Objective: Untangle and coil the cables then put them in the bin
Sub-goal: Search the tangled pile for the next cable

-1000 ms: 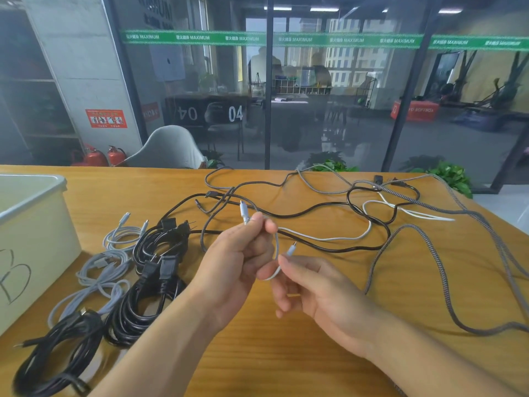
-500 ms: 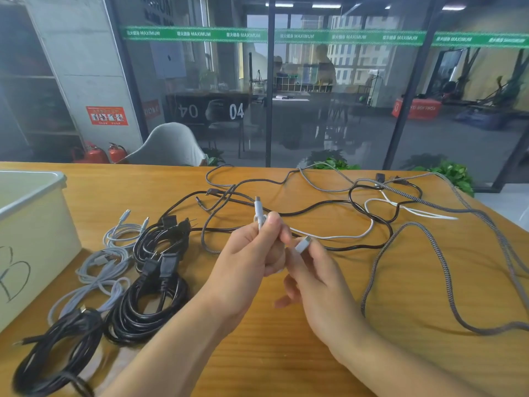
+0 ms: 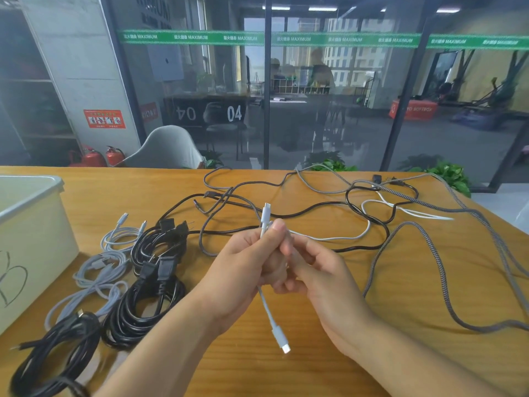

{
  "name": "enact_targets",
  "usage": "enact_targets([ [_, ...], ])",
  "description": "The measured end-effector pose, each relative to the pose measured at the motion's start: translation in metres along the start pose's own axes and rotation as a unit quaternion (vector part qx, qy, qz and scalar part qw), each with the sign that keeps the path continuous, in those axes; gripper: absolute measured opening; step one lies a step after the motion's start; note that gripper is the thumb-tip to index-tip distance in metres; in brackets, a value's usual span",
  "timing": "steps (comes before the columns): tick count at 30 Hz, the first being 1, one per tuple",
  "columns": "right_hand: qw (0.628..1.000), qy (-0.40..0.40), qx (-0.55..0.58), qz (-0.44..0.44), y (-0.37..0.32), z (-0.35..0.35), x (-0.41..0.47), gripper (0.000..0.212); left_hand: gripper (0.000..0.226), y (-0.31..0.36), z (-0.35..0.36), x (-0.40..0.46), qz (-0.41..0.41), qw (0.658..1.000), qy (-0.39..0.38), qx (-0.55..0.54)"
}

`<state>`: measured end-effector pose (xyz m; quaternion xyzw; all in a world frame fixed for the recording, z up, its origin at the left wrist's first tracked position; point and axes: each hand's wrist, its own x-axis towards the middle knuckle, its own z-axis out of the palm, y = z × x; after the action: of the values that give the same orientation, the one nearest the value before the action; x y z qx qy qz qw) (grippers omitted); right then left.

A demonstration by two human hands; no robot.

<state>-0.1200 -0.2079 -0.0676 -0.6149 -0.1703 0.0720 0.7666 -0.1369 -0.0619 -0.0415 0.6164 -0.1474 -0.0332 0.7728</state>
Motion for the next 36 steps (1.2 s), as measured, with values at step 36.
enact_targets([
  [36,0.973,0.009,-0.189,-0.129,-0.008,-0.013,-0.002,0.029,0.028,-0.018,0.0,0.002,0.142,0.962,0.09,0.217],
])
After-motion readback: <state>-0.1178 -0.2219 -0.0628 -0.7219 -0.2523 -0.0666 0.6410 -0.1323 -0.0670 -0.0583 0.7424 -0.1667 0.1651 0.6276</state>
